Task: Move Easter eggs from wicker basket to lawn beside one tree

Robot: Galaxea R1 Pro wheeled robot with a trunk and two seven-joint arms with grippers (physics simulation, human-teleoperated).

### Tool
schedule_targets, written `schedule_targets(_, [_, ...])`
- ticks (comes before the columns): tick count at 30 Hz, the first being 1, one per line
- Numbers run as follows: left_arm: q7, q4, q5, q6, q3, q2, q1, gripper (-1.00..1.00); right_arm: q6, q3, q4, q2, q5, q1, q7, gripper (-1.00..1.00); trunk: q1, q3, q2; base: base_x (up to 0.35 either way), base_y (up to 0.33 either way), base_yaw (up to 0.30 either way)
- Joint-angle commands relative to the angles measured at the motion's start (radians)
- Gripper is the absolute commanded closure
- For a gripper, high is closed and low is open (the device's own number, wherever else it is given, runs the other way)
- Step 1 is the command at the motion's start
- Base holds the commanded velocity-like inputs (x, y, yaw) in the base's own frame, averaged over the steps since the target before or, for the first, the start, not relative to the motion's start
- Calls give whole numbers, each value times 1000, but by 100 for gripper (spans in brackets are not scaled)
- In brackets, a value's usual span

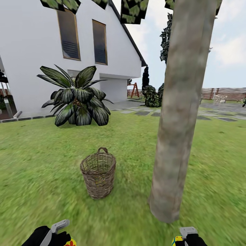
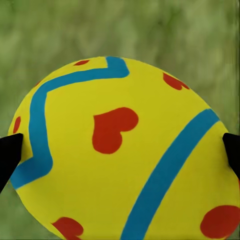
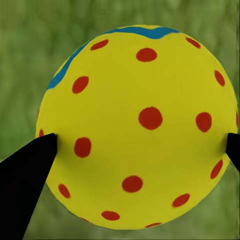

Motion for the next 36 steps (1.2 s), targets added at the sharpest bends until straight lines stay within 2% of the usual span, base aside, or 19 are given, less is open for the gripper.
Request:
schedule_targets(1, [-4, -2, -1, 7, 6, 0, 0, 100, 5, 2, -1, 0, 2, 0, -1, 100, 0, -1, 0, 141, -309, 0])
schedule_targets(8, [-5, -2, 1, 6, 7, -1, 0, 100, 4, 5, -1, 1, 6, 0, -2, 100, 0, -1, 0, 158, -292, 0])
schedule_targets(13, [-5, -2, 4, 2, 9, 1, 0, 100, 2, 5, 2, 1, 8, 0, -2, 100, 0, -1, 0, 26, -35, 0])
schedule_targets(36, [-4, -3, 4, -1, 11, 1, 0, 100, 1, 6, 2, 1, 11, 0, -1, 100, 10, -90, -6, 0, 0, 0])
